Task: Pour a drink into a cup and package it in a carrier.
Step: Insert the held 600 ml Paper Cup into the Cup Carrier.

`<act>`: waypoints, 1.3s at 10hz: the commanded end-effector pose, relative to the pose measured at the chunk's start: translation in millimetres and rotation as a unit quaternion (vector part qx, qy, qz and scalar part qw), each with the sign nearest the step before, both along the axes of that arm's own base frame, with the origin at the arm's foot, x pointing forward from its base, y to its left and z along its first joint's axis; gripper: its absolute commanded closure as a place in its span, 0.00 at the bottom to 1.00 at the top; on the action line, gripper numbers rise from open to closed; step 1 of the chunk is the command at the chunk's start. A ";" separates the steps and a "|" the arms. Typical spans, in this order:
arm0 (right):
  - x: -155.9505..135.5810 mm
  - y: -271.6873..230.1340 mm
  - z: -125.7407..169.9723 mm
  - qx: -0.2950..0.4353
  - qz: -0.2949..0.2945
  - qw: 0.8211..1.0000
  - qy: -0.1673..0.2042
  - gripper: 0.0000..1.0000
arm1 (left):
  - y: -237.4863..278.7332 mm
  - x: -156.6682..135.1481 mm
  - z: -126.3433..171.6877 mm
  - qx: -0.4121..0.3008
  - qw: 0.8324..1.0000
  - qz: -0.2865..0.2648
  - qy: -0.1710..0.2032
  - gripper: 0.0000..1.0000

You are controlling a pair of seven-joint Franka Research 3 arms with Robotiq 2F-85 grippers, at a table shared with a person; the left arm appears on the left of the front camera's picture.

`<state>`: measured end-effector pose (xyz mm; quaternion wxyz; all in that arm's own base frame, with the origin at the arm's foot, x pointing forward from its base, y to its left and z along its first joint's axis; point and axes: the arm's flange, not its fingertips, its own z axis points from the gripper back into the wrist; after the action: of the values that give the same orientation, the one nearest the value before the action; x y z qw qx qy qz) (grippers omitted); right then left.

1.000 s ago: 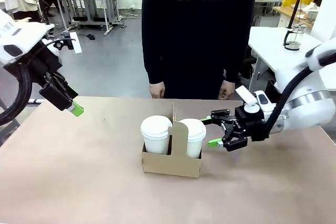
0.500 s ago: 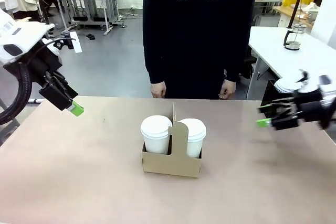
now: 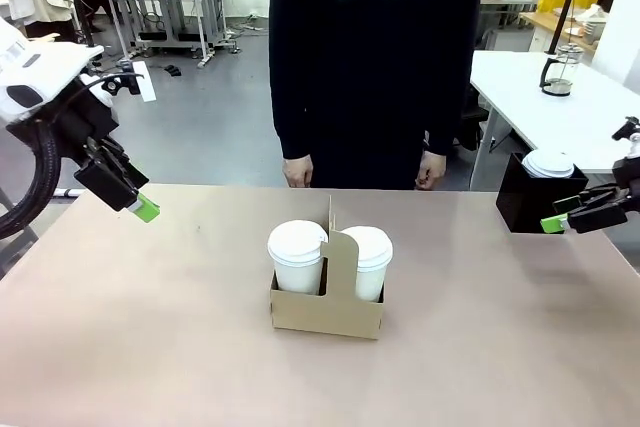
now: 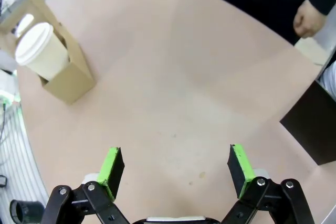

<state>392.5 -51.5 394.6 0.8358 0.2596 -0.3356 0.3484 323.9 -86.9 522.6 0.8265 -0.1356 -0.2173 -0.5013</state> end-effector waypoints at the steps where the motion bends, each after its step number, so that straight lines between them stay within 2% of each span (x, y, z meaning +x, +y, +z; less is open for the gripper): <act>1: 0.2 -2.6 0.9 -0.007 -0.005 1.000 -0.002 0.00 | 1.6 -0.3 0.1 -0.002 1.000 -0.005 -0.001 0.00; 13: 0.2 -2.6 0.9 -0.007 -0.005 1.000 -0.002 0.00 | 1.6 -0.3 0.1 -0.002 1.000 -0.005 -0.001 0.00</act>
<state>392.7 -53.0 394.8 0.8366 0.2570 -0.3373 0.3468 323.9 -86.9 522.6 0.8265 -0.1356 -0.2173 -0.5013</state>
